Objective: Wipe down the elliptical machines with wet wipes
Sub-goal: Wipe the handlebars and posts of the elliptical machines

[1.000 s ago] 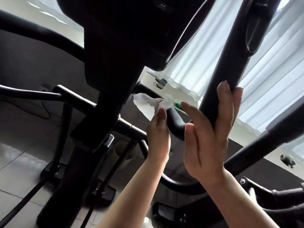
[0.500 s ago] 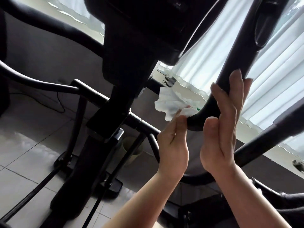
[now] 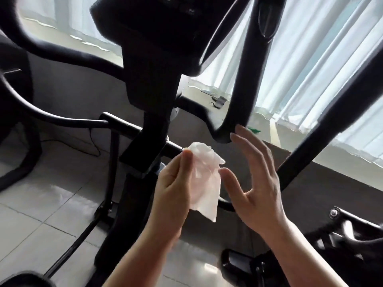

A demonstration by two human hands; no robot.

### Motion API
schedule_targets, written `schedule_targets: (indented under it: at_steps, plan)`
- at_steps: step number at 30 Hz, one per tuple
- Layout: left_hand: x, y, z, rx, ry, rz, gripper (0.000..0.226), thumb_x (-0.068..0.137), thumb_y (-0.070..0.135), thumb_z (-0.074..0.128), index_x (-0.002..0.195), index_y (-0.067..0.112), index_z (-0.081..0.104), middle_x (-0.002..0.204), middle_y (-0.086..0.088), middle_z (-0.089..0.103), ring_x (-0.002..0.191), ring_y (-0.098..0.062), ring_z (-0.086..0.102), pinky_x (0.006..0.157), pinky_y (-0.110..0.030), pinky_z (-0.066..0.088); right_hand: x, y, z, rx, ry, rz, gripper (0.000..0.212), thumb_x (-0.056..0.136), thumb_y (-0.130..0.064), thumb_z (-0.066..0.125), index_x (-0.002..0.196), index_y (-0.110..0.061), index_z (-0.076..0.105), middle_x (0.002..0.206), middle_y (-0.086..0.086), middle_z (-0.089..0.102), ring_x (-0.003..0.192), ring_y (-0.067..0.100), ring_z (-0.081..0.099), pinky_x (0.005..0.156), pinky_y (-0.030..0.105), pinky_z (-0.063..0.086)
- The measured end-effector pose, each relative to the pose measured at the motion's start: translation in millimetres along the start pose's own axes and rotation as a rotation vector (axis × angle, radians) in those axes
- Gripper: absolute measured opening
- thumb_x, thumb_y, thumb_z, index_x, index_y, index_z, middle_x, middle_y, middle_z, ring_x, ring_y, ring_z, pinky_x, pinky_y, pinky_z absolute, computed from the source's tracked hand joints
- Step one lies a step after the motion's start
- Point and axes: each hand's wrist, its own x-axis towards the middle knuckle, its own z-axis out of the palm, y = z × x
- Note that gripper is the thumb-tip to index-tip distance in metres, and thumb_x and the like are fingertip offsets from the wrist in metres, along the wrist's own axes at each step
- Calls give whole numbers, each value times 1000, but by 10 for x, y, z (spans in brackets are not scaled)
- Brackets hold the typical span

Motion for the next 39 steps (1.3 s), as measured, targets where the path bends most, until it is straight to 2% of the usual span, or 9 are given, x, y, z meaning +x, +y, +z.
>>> schedule_targets:
  at_steps: [4,7,11,16,21,24,27,33,39]
  plan:
    - [-222,78,69,183,-68,-13,39,93,46,47,91,18,74,92,-16,72,86,-27,71,69,-36,58,-280,-18,62,335,39,332,53,85,-35,67,134,-31,49,136,-9,54,127,16,53,94,36,53]
    - [-349,68,221,338,-81,33,35,90,40,51,94,14,74,88,-4,75,85,-16,73,67,-24,57,-401,16,-57,561,-6,598,25,81,-47,69,104,-39,65,91,-6,73,80,11,69,65,31,56]
    - [-481,-80,397,448,-66,21,14,82,34,77,96,33,75,91,1,76,86,-21,74,66,-25,58,-575,161,-341,500,-20,631,18,88,-18,71,76,-31,70,66,-7,69,54,11,61,50,26,48]
    - [-612,-406,643,604,-381,-127,75,59,51,80,124,64,46,129,28,56,120,-5,59,94,-31,52,-700,359,-830,765,89,673,25,92,2,61,81,-18,70,75,1,72,65,15,69,54,22,51]
    - [-698,-645,924,289,-449,-315,83,62,89,55,134,47,51,142,13,54,129,-10,53,95,-39,52,-893,531,-1088,1000,146,680,18,79,-11,55,81,-17,72,79,2,69,74,19,66,63,29,53]
    - [-698,-738,1037,270,-226,-257,43,81,51,71,117,27,68,114,-4,71,105,-21,69,79,-31,57,-999,529,-1156,970,119,675,20,77,-27,70,91,-13,66,82,-2,69,74,15,67,60,27,53]
    - [-665,-778,1065,426,-114,-152,36,77,33,78,111,28,68,100,0,72,97,-16,71,79,-21,55,-1017,506,-1125,811,157,663,31,77,-4,75,95,-23,60,86,-12,69,75,11,69,59,26,54]
    - [-340,-502,1196,631,26,167,28,87,21,68,110,35,62,110,14,66,103,5,62,77,-6,47,-338,795,-1113,352,684,392,35,86,-2,67,101,-34,60,104,-9,63,101,16,64,85,40,54]
    - [20,-354,1412,677,-53,255,46,98,13,53,123,51,46,135,22,51,115,11,53,82,-1,41,-30,790,-462,299,618,300,48,98,-23,58,141,-7,44,143,6,48,133,3,42,106,11,35]
